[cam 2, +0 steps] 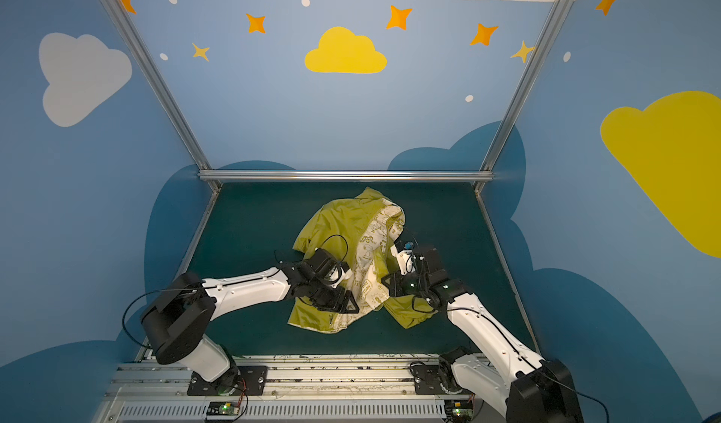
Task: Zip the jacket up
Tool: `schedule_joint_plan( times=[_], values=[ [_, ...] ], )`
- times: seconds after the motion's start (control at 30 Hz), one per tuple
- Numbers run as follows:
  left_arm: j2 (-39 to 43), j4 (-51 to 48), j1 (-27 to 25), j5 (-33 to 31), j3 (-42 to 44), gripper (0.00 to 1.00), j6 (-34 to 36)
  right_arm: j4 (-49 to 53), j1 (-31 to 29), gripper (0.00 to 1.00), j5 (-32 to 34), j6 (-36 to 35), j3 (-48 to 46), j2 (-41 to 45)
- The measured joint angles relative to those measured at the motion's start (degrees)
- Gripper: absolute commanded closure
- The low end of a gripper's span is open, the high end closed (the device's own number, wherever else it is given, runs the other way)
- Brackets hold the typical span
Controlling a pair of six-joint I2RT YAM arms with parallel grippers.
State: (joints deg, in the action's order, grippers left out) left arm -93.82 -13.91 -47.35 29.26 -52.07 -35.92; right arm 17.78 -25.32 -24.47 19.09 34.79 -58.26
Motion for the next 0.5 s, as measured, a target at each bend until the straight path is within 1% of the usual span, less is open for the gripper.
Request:
schedule_joint_plan(
  times=[0.07,0.17,0.33,0.43,0.5],
  values=[
    [-1.8,2.3,-0.9,1.6,-0.5,0.26,-1.2,1.0,0.0,1.0,1.2,0.0,0.0,0.8],
    [-4.6,4.7,-1.8,3.2,-1.0,0.25,-2.7,3.6,0.0,1.0,3.5,0.0,0.0,2.6],
    [-3.5,8.5,-1.9,5.4,-0.6,0.21,-5.4,4.7,0.0,1.0,6.8,-0.1,-0.5,7.1],
    [-4.5,9.0,-2.2,6.3,-3.2,0.21,-5.9,5.2,0.0,1.0,9.1,-0.2,-1.4,10.0],
    [-6.8,11.7,-2.6,8.1,-5.3,0.21,-6.6,6.1,0.1,1.0,10.4,-0.3,-1.4,11.1]
  ],
)
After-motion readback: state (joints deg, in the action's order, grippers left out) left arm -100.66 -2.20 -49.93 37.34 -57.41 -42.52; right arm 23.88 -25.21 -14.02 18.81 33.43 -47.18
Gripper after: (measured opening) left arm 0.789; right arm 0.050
